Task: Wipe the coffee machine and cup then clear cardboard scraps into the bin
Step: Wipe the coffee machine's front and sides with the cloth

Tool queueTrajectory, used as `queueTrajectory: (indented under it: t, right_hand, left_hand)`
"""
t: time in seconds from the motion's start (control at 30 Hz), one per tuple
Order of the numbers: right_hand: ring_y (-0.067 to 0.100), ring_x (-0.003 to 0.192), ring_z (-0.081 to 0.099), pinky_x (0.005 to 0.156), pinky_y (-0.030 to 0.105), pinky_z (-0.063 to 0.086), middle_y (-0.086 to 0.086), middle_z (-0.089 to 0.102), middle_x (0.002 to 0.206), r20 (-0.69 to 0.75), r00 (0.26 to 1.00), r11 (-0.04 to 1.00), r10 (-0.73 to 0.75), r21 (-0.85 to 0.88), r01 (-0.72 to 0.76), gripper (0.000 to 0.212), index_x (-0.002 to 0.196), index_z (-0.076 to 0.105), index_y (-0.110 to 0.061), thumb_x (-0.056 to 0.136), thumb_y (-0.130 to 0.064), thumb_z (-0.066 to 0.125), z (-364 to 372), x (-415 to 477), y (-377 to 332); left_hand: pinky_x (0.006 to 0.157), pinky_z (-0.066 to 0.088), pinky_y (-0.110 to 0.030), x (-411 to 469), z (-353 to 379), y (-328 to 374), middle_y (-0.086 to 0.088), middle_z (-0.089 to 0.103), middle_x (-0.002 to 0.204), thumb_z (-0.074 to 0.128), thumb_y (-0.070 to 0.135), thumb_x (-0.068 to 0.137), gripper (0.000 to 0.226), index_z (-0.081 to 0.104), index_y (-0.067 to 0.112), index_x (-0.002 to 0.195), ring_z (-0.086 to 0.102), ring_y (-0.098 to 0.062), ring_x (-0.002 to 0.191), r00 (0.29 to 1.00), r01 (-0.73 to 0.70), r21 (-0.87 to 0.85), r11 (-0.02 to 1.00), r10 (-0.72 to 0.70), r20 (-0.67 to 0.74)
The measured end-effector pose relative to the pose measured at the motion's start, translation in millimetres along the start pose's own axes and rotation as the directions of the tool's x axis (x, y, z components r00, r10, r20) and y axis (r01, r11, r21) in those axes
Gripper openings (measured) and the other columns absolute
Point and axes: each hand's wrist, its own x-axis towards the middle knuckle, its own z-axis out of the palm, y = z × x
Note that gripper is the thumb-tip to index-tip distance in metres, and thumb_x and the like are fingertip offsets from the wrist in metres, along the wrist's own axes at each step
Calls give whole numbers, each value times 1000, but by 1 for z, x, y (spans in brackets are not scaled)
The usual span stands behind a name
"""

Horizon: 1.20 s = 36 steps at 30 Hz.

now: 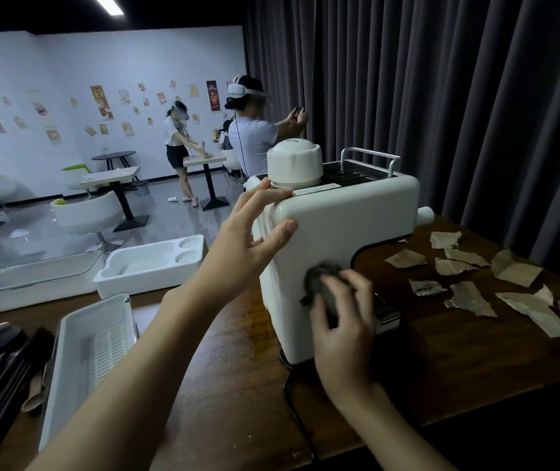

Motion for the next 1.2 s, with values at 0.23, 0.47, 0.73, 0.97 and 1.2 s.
queueTrajectory:
  t: [0.23, 0.47, 0.73, 0.97, 1.2]
  right_hand:
    - [13, 116, 53, 98, 17, 45, 8, 54, 123, 103, 994, 996, -32, 83, 24, 29, 115, 65, -10, 86, -7, 68, -4, -9, 2]
    - [6, 114, 49, 93, 10, 45, 4, 49, 122, -30, 975, 973, 220, 81, -217, 29, 111, 63, -6, 83, -4, 71, -4, -17, 9]
    - [4, 112, 48, 93, 4, 39, 5, 50, 121, 114, 977, 983, 179, 30, -183, 25, 107, 60, -12, 84, -7, 71, -2, -37, 4]
    - [7, 111, 46, 90, 16, 48, 4, 45, 122, 71, 907, 910, 414, -33, -413, 31, 109, 64, -11, 80, -7, 76, 1, -50, -8]
    - [22, 113, 55, 96, 27, 48, 4, 49, 121, 215, 872, 898, 439, -85, -431, 30, 106, 62, -13, 80, -4, 75, 2, -67, -21]
  left_hand:
    - [111, 42, -55, -11, 3, -6, 18, 20, 163, 72, 40, 89, 66, 41, 44, 147, 15, 15, 144, 999, 14, -31, 999, -13, 33]
    - [111, 42, -56, -11, 5, -7, 18, 20, 163, 73, 38, 89, 67, 39, 46, 147, 15, 13, 145, 999, 24, -31, 999, -23, 28]
    - [114, 38, -56, -13, 11, -7, 17, 19, 162, 72, 34, 91, 68, 38, 41, 149, 14, 22, 139, 1000, 24, -53, 998, -24, 7]
    - [117, 35, -54, -14, 14, -8, 20, 15, 162, 71, 37, 91, 68, 34, 52, 146, 15, 11, 146, 999, 37, -51, 998, -38, -4]
    - [115, 38, -54, -15, 13, -8, 15, 18, 162, 70, 39, 90, 69, 35, 44, 150, 15, 5, 149, 999, 38, -45, 998, -38, -9]
